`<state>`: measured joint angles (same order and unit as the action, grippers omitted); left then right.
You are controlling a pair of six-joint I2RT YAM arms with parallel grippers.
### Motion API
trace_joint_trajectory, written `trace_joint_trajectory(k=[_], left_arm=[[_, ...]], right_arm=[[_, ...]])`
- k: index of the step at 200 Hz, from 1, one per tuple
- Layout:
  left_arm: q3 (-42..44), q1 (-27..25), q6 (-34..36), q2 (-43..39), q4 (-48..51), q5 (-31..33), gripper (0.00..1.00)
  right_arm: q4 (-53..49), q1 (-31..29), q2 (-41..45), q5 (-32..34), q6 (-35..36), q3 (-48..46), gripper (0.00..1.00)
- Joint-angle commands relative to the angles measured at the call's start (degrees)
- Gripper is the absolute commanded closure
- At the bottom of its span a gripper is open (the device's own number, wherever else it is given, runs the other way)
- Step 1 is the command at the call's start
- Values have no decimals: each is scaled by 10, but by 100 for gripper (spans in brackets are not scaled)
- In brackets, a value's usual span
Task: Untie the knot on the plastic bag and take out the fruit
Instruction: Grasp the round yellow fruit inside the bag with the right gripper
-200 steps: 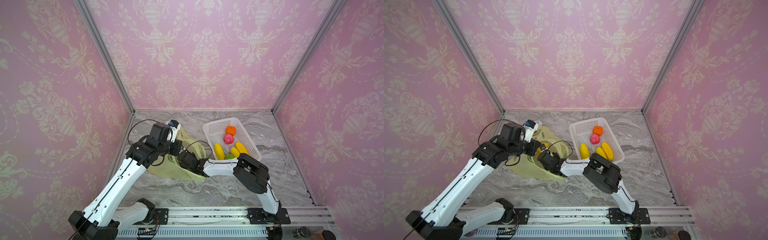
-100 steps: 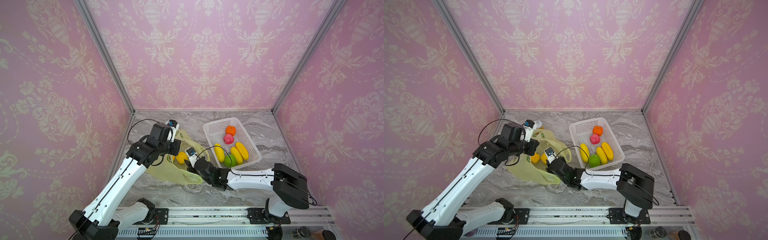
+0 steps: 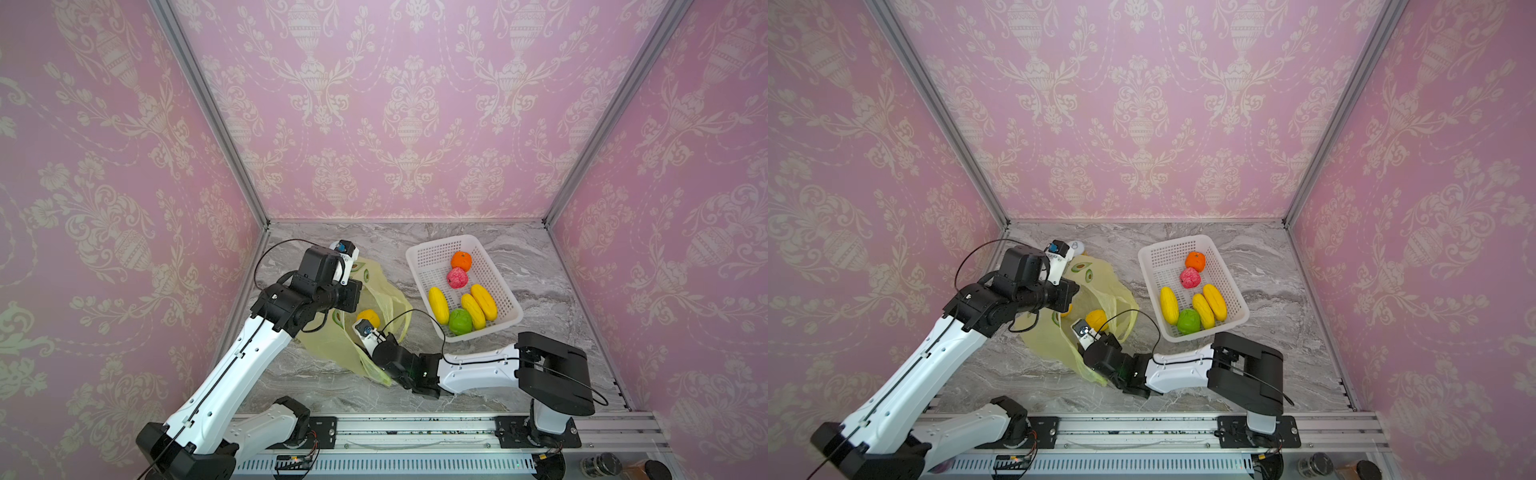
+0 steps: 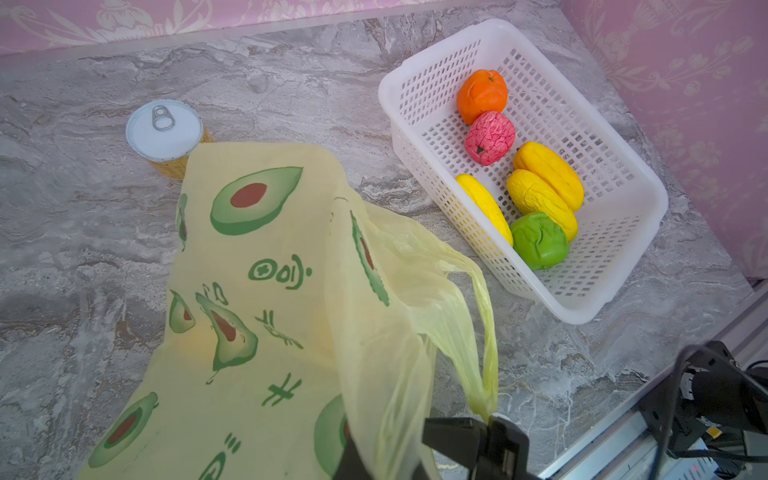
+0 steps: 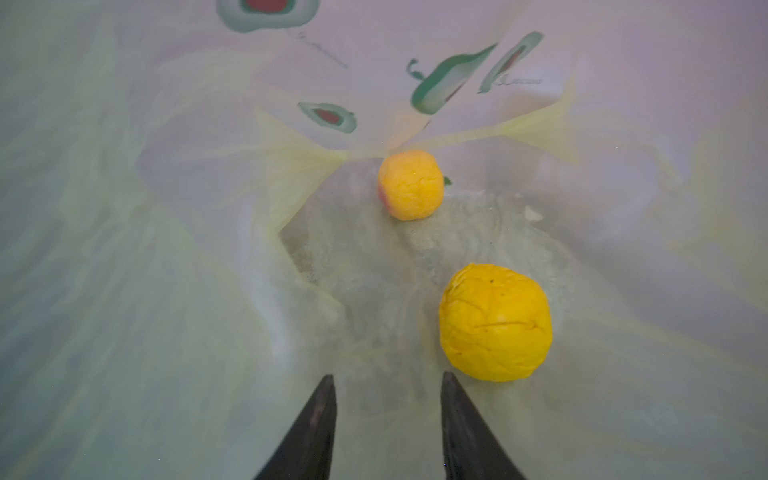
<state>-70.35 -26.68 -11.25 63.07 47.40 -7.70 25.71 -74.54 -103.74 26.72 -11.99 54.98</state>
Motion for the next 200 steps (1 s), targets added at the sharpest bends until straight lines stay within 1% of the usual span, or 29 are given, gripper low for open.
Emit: trace_joint_trajectory(k=[1,12,24,39,51,67,106,117,134,149,185,192,200], left_arm=[[-11,2,1,-2,-1,-39,100],[-8,-4,1,-6,-4,-44,100],[-6,-14,3,-8,-5,-49,100],[-7,-24,6,-8,-5,-50,100],[-6,-25,5,-9,-5,-48,100],[-6,-25,5,-9,-4,-47,100],[-3,-25,3,-7,-6,-59,100],[-3,-25,3,-7,-6,-59,100],[-2,-25,3,-7,-6,-58,100],[-2,-25,3,-5,-7,-60,100],[-2,-25,2,-1,-7,-66,100],[-2,-25,2,-1,-8,-66,100],[-1,-25,2,-1,-8,-65,100]], right_arm=[[-23,-32,-19,16,1,60,53],[-52,-38,-31,24,1,88,50],[-74,-38,-40,44,0,107,39],[-97,-36,-50,100,-1,118,26],[-123,-31,-59,138,-5,148,20],[-146,-19,-73,158,-18,160,19],[-197,29,-124,114,-68,197,18],[-212,38,-138,111,-77,210,16],[-231,47,-158,113,-91,225,9],[-243,56,-171,115,-101,235,7],[-273,78,-204,118,-114,263,6],[-276,81,-208,114,-116,265,8],[-275,84,-212,105,-117,266,12]])
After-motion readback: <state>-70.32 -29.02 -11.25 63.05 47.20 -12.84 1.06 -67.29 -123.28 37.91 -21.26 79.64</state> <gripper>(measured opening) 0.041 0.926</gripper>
